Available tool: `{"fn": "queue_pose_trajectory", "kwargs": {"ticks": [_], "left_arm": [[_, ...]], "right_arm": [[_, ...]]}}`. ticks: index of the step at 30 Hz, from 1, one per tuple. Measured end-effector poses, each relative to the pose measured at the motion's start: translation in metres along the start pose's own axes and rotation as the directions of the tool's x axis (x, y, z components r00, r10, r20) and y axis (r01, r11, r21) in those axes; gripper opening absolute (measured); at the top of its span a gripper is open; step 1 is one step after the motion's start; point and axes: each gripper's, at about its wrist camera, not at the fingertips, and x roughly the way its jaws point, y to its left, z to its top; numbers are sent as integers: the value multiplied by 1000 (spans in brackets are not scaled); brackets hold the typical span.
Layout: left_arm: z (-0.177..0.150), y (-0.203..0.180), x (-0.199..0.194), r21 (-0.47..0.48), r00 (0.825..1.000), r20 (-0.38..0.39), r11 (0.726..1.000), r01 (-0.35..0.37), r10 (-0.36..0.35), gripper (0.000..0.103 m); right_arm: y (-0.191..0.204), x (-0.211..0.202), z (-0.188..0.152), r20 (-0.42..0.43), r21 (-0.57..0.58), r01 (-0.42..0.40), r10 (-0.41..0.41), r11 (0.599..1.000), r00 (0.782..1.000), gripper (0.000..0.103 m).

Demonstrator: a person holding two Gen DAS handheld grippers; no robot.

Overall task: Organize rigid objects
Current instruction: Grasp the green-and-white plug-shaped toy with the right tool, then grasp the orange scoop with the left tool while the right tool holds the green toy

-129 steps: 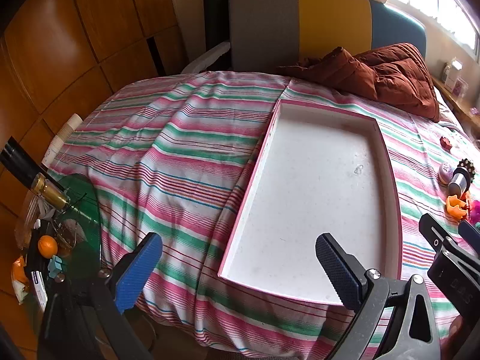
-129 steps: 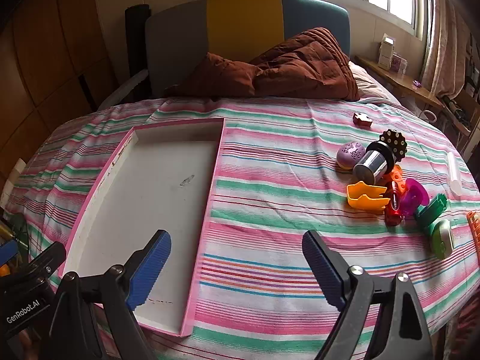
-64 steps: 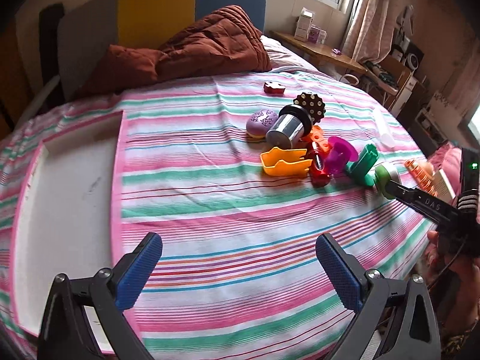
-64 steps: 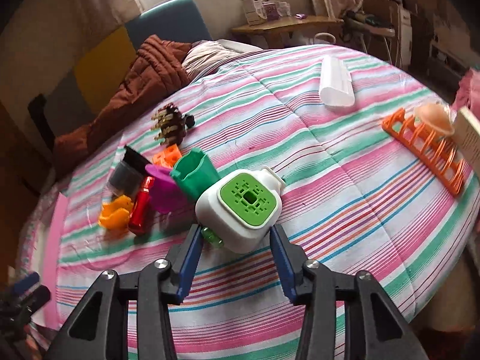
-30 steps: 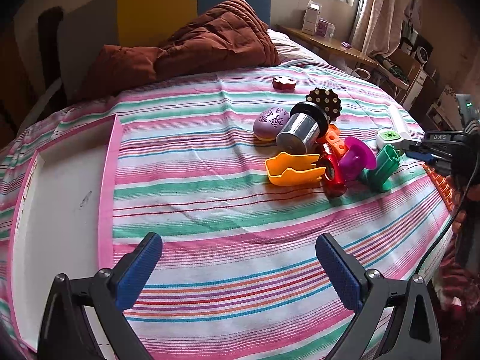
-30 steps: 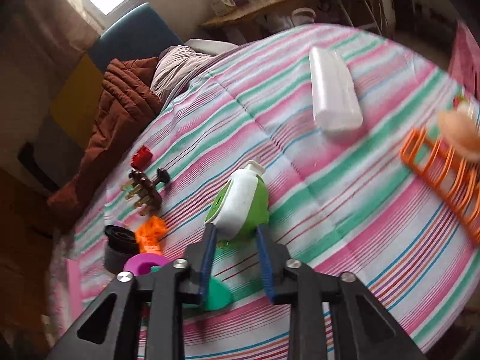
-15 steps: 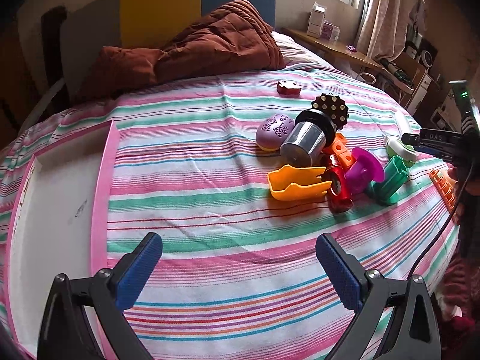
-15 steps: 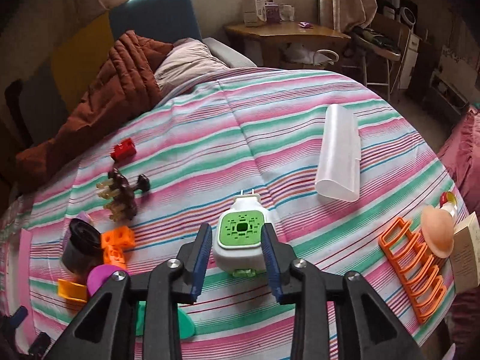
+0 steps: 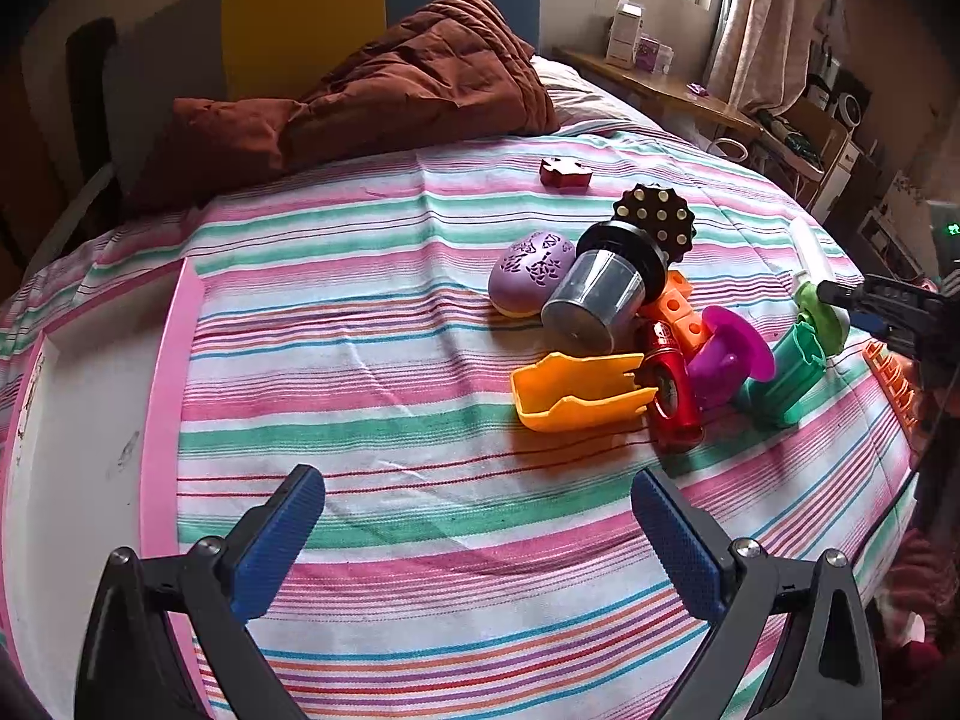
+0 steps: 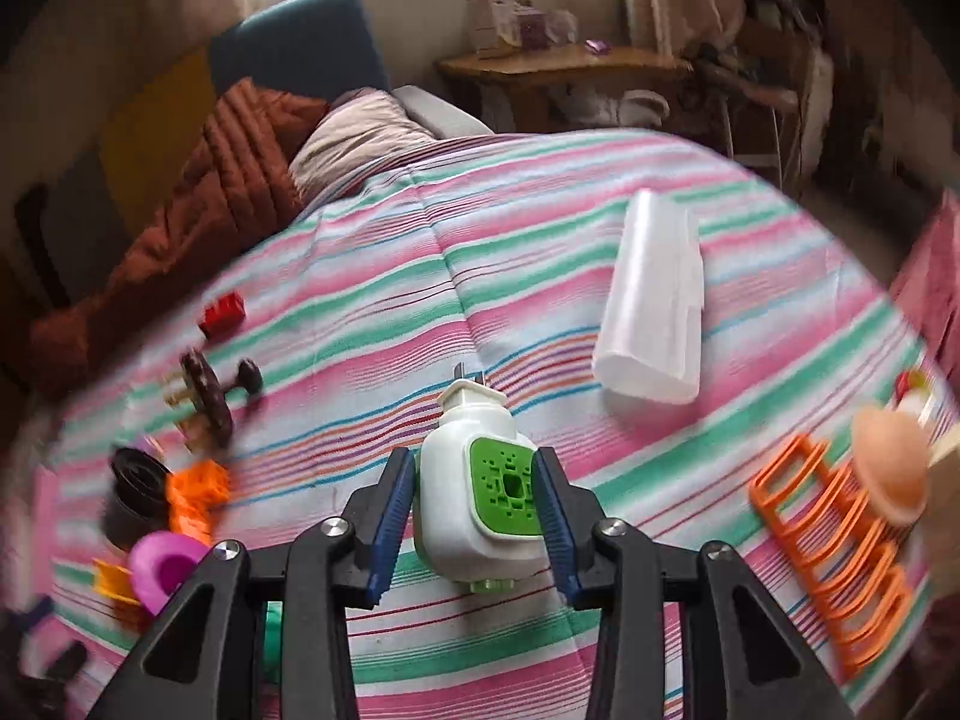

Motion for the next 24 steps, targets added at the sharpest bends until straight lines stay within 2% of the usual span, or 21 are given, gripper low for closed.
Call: {"fn": "queue_pose_trajectory", "kwargs": {"ticks": [1, 2, 3, 4, 7, 9, 13, 17, 20, 22, 24], "left_arm": [[1, 0, 1, -1, 1000, 2, 1000, 2, -2, 103], [2, 0, 3, -3, 1000, 3, 1000, 3, -3, 103], [3, 0, 4, -3, 1000, 4, 1000, 5, -5, 103], [3, -1, 5, -3, 1000, 6, 1000, 8, -8, 103], [4, -4, 9, 3, 1000, 7, 1000, 1, -1, 103], [4, -5, 13, 8, 1000, 2, 1000, -3, 3, 103], [6, -8, 16, 20, 1000, -2, 1000, -11, 11, 103], [8, -11, 14, 60, 999, 20, 998, -34, 33, 103], [11, -11, 14, 82, 999, 28, 996, -39, 37, 103], [14, -10, 14, 88, 999, 33, 995, -38, 35, 103], [16, -9, 17, 96, 999, 30, 995, -26, 23, 103]], "right_arm": [[-24, -1, 0, -10, 128, -98, 100, 987, 995, 40], [-45, -2, -3, -9, 231, -162, 169, 959, 986, 40], [-60, -7, -5, 4, 294, -185, 193, 938, 981, 44], [-71, -14, -8, 21, 326, -171, 174, 930, 985, 45], [-91, -34, -14, 34, 358, -59, 50, 932, 998, 48], [-95, -38, -18, 46, 353, -39, 24, 935, 999, 48], [-73, -35, -14, 73, 234, -34, 17, 972, 997, 48], [-36, -21, -3, 79, 16, 84, -85, 996, 993, 49], [-9, 1, 1, 68, -175, 231, -222, 957, 973, 52], [-1, 10, -1, 80, -236, 265, -253, 935, 964, 53], [-1, 12, -2, 76, -236, 279, -269, 931, 960, 53]]}}
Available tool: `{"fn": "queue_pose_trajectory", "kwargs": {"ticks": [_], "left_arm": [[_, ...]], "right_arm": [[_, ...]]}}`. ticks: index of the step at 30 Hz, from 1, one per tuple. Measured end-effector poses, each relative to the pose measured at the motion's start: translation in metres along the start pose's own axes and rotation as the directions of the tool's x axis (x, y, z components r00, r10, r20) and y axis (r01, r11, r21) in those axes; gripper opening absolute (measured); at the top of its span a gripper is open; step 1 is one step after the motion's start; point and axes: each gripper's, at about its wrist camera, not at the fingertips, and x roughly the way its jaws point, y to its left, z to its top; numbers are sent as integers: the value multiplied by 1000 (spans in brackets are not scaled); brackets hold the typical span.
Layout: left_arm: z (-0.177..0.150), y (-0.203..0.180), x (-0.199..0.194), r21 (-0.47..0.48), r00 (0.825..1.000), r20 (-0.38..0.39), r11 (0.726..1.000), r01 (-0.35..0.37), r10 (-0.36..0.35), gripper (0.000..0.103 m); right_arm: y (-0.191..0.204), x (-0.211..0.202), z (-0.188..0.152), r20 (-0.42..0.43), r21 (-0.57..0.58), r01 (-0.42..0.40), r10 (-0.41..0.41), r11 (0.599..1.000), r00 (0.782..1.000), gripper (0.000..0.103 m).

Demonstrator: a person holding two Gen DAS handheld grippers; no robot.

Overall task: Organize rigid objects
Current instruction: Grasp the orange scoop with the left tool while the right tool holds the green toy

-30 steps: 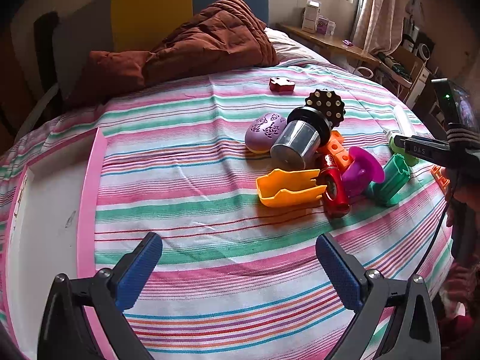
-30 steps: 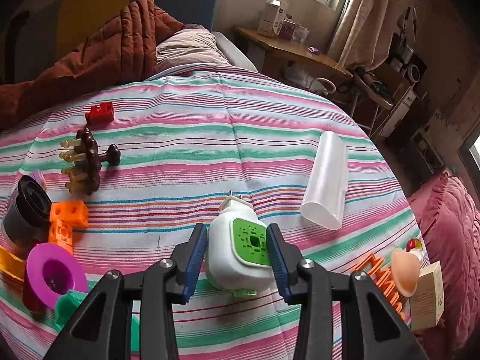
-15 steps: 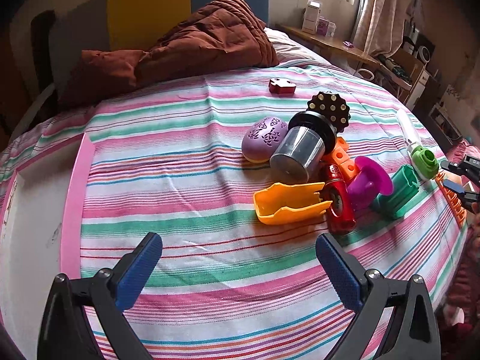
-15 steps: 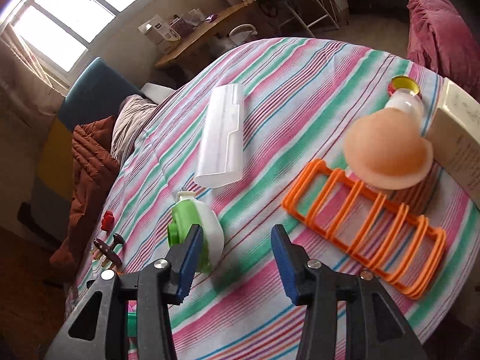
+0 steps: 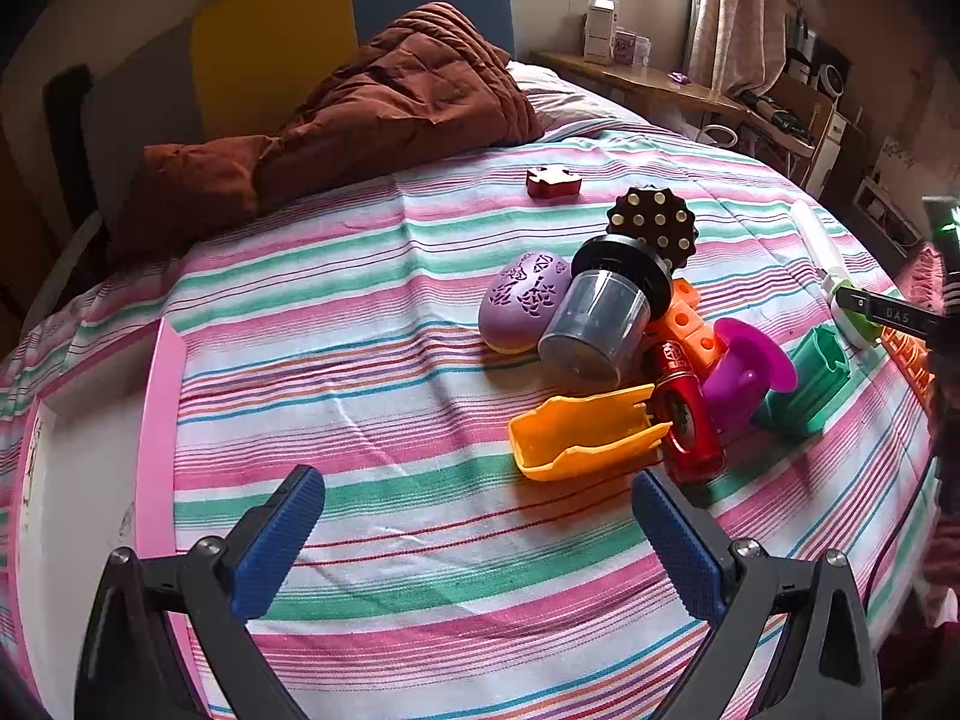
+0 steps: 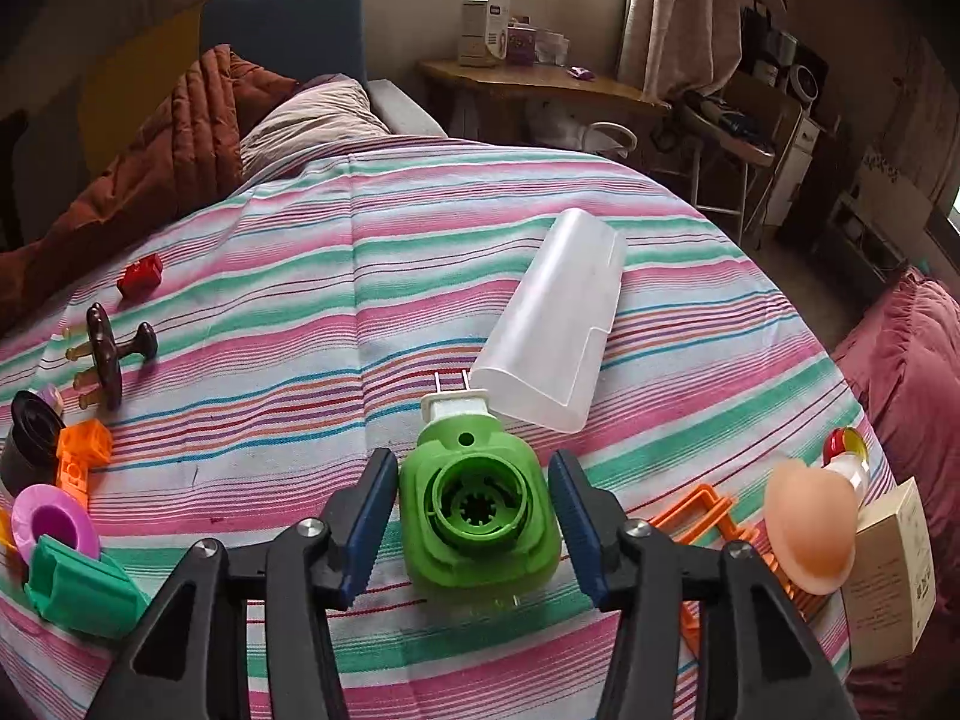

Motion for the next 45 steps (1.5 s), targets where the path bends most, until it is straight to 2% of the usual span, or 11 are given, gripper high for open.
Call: {"fn": "queue_pose_trajectory", "kwargs": {"ticks": [5, 9, 11, 18, 21, 25, 30, 34, 37, 40, 45], "left_arm": [[4, -2, 11, 26, 1000, -11, 1000, 15, -14, 103], [8, -6, 18, 84, 999, -9, 996, 32, -31, 103], [11, -10, 22, 127, 999, -13, 991, 44, -43, 103], [20, -34, 44, 329, 998, -46, 943, 44, -31, 103], [17, -35, 49, 338, 996, -73, 938, 75, -53, 102], [8, -32, 43, 270, 984, -110, 949, 165, -140, 90], [14, -34, 44, 266, 990, -80, 955, 130, -112, 86], [15, -37, 47, 280, 983, -115, 944, 171, -144, 59], [10, -39, 40, 286, 978, -121, 938, 197, -168, 46], [6, -44, 36, 303, 979, -121, 933, 195, -165, 39], [5, -42, 35, 267, 980, -127, 946, 182, -153, 33]], "right_arm": [[6, -10, -10, -28, 53, -49, 51, 997, 998, 53], [32, -26, -29, -47, 12, -151, 151, 989, 987, 53], [46, -36, -40, -53, -20, -172, 170, 985, 984, 53], [59, -47, -62, -73, 18, -242, 242, 970, 967, 54], [58, -46, -63, -68, 34, -249, 251, 968, 966, 54], [59, -46, -62, -69, 32, -239, 241, 970, 968, 54], [58, -37, -64, -112, 68, -250, 257, 966, 960, 54], [59, -37, -66, -101, 69, -244, 251, 967, 963, 53], [59, -37, -66, -104, 73, -240, 247, 968, 963, 53], [59, -36, -65, -106, 88, -238, 247, 967, 963, 53], [55, -31, -57, -130, 141, -244, 262, 960, 956, 53]]}}
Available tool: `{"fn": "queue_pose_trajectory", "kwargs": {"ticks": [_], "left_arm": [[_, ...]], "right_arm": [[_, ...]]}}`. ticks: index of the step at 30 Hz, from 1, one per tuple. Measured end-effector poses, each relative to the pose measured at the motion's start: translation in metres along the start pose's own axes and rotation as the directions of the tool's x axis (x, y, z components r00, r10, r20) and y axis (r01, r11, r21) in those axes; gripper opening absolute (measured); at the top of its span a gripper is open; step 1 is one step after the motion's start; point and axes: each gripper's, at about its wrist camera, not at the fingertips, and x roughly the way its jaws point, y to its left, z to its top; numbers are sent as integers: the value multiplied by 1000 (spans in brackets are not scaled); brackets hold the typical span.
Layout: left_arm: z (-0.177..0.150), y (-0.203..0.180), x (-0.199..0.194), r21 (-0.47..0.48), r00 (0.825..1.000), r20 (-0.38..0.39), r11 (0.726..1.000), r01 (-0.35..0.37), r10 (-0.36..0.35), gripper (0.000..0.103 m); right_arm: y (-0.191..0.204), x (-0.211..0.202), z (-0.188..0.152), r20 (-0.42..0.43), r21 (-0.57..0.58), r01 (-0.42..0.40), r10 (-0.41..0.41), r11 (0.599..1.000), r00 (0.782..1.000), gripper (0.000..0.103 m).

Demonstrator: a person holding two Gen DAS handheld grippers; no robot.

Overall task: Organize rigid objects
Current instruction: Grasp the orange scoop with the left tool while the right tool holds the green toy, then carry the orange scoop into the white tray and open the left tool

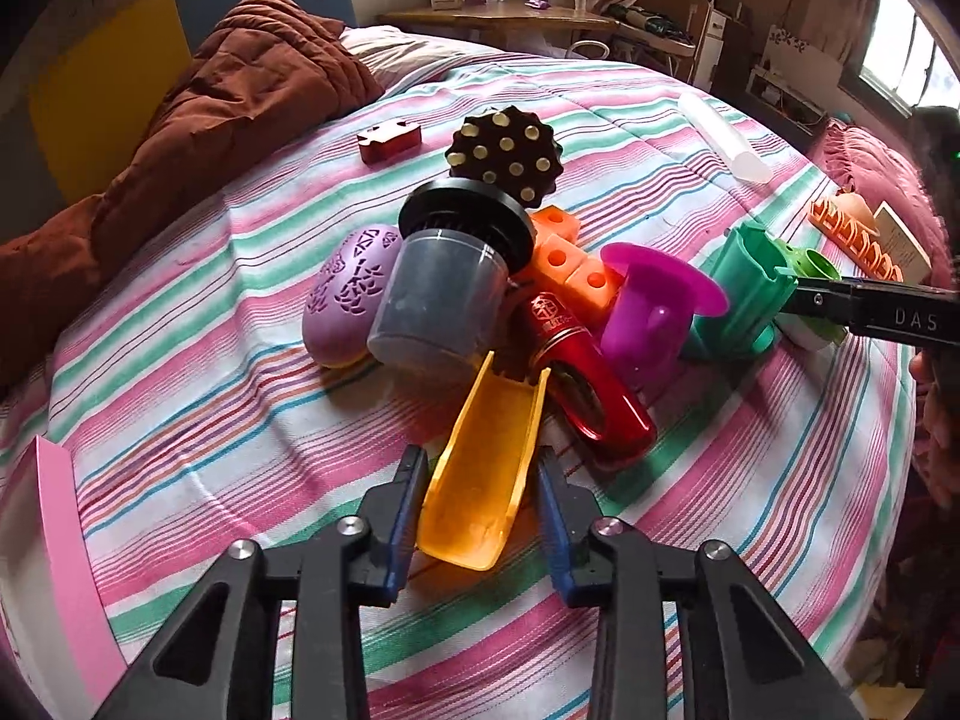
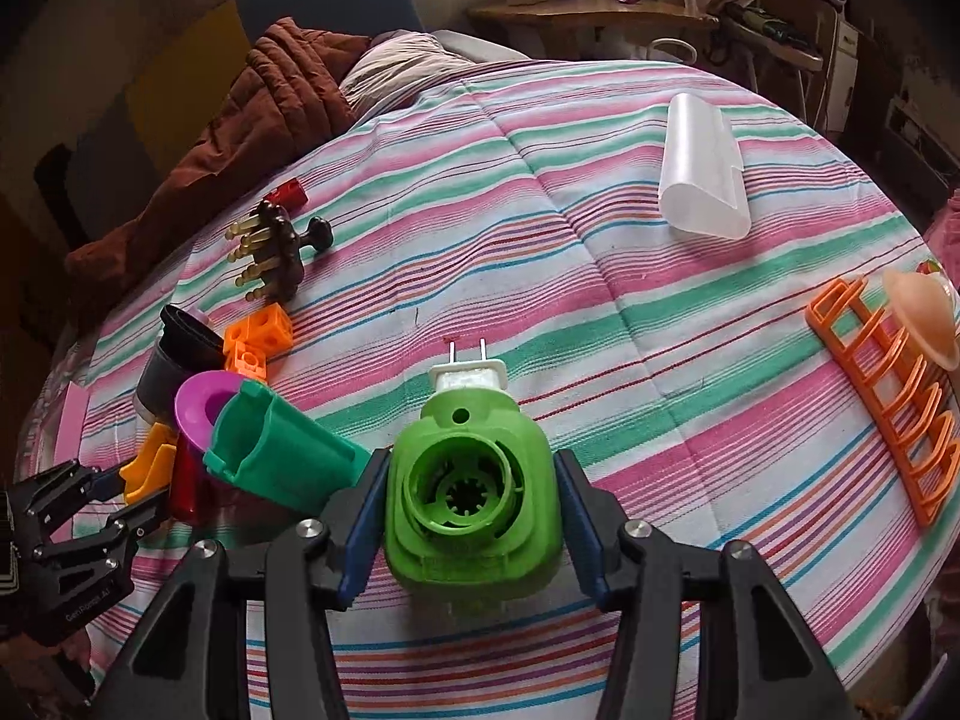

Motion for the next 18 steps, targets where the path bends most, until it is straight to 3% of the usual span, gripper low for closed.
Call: {"fn": "queue_pose_trajectory", "kwargs": {"ticks": [3, 8, 18], "left_arm": [[-6, 0, -5, -24, 1000, -2, 999, -23, 22, 27], [-20, 12, -17, -110, 1000, 7, 994, -18, 19, 27], [-62, 33, -50, -239, 996, 60, 968, 71, -59, 27]], "right_arm": [[-4, 1, 3, -4, 47, -13, 13, 999, 1000, 53], [0, -1, -1, 14, 44, 24, -24, 999, 1000, 53], [8, -28, -44, 11, 62, 14, -15, 998, 1000, 53]]}}
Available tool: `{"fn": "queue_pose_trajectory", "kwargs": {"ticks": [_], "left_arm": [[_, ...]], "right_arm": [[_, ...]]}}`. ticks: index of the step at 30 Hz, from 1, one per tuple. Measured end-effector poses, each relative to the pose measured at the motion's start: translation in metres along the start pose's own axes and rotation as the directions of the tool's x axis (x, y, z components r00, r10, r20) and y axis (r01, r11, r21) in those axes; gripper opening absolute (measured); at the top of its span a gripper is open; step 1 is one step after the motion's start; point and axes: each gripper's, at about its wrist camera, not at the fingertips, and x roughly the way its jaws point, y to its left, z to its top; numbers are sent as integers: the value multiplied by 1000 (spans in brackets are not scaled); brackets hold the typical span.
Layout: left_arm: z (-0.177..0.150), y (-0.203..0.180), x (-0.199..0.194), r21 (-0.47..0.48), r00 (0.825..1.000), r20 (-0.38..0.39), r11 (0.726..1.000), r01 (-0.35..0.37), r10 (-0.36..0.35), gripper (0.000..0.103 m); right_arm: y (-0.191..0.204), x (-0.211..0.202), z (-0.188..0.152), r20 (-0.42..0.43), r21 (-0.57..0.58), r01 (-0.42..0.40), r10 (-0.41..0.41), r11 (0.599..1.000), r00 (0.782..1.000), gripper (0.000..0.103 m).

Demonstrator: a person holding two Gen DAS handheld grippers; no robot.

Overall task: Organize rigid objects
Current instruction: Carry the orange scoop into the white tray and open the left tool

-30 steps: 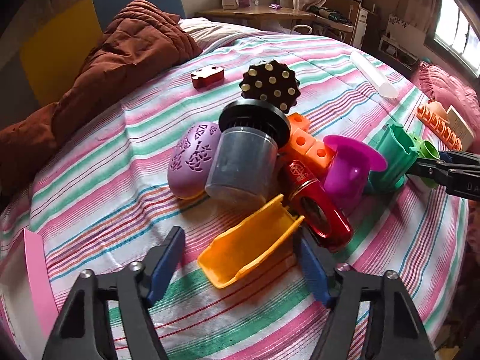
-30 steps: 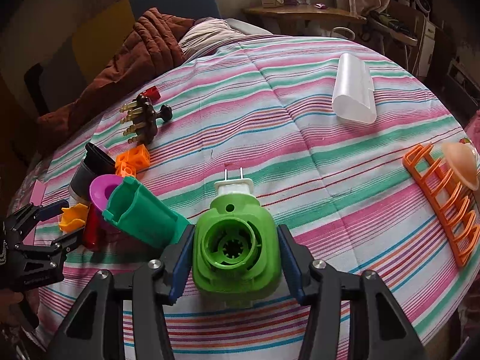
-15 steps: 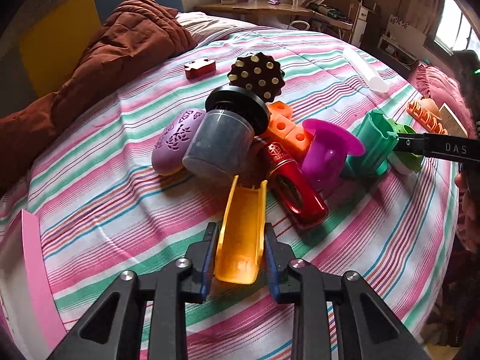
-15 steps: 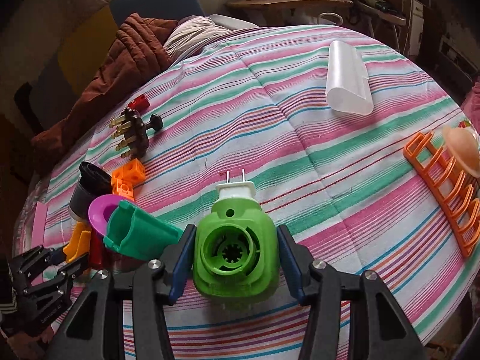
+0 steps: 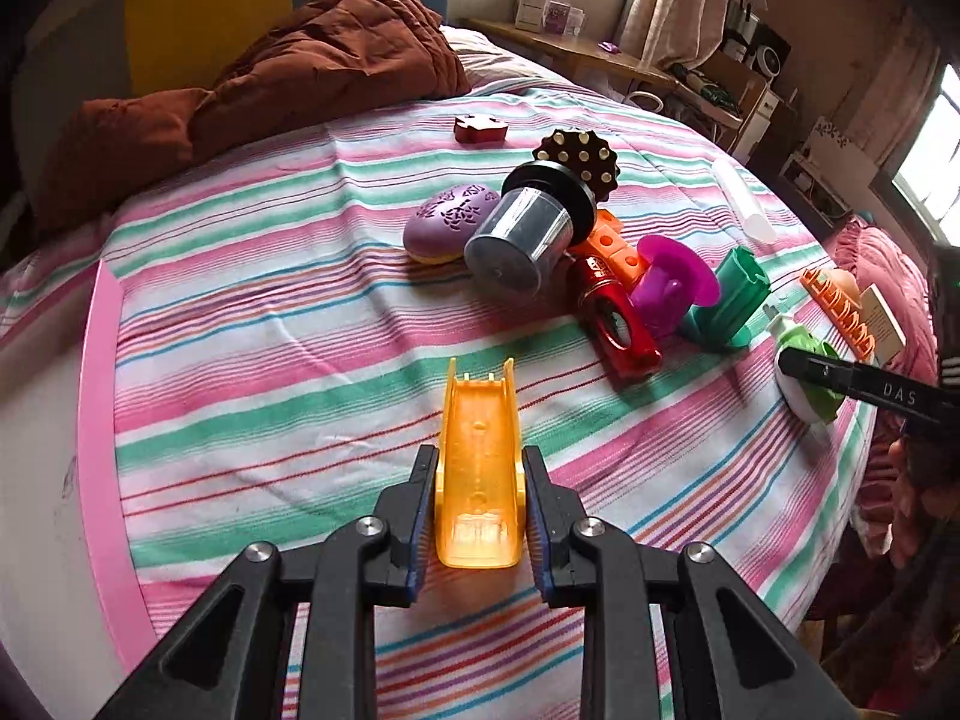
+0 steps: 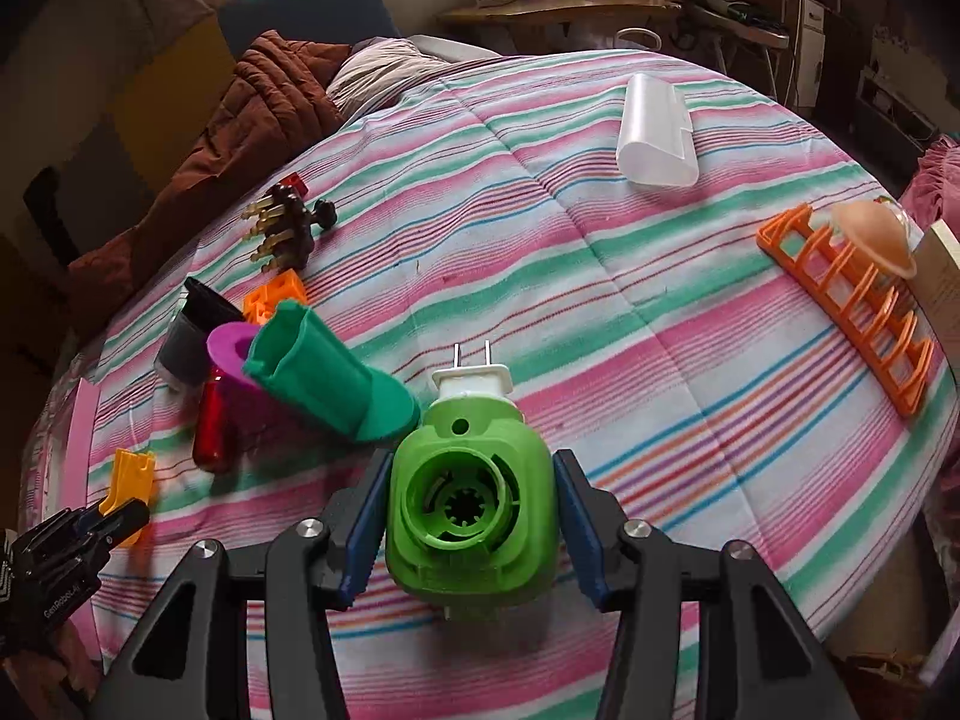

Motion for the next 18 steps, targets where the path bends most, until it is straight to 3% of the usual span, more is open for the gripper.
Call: {"fn": "queue_pose_trajectory", "kwargs": {"ticks": [5, 9, 18], "left_arm": [[-11, 18, -25, -71, 998, 37, 997, 44, -41, 27], [-12, 40, -47, -122, 997, 68, 992, 36, -28, 27], [-17, 125, -89, -215, 982, 122, 970, -116, 145, 27]], "right_arm": [[11, -12, -25, -28, -4, -41, 41, 999, 999, 53], [33, -17, -44, -67, -41, -98, 95, 994, 993, 53], [111, -20, -51, -89, -140, -220, 209, 965, 974, 53]]}}
